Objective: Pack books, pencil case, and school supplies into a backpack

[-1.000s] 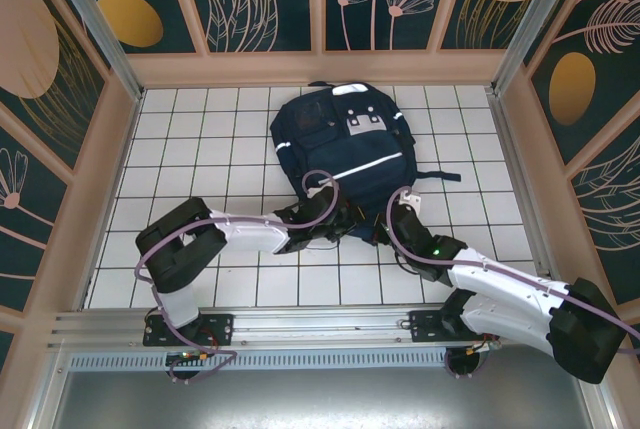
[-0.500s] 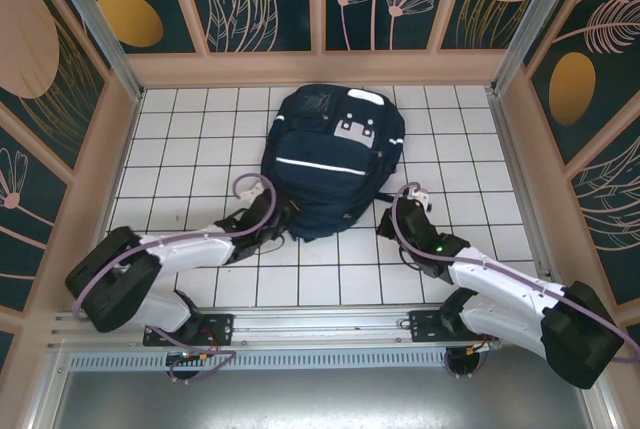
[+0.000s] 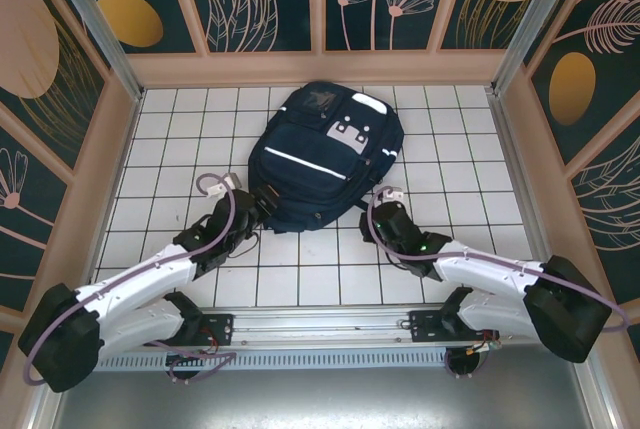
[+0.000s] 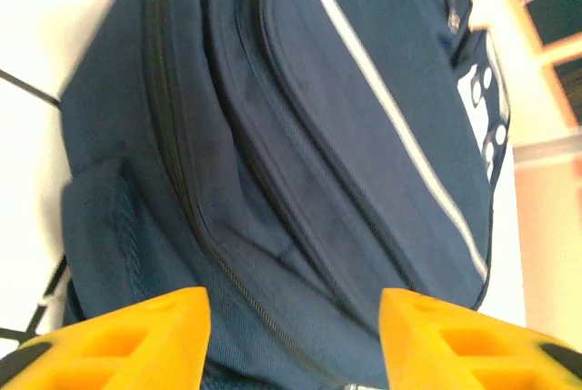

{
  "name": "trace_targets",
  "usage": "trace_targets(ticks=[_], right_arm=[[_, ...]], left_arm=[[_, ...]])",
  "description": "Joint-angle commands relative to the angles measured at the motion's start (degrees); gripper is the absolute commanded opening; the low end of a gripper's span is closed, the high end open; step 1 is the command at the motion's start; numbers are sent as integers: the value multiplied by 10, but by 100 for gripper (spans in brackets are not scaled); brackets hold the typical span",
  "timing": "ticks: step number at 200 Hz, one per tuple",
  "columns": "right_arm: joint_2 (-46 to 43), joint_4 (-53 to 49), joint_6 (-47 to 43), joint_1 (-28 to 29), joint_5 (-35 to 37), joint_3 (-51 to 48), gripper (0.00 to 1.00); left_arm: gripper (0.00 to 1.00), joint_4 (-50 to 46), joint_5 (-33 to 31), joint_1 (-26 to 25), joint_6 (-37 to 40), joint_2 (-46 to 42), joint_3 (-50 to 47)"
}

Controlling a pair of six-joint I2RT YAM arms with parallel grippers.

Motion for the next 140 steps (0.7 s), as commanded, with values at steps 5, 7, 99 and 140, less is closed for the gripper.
trace_targets(ticks=[5,7,99,140], right_arm=[[11,39,-22,24,14,15,25],[12,42,-23,26,14,14,25],[152,266,-66,53,-125,5,42],[227,297,-74,54,-142,29,42]], left_arm=[[59,43,101,-17,-33,36,-6],[60,44,105,-18,-35,38,-5],[61,50,87,-33,-50,184,53],[30,56,82,-34,-49,206,65]])
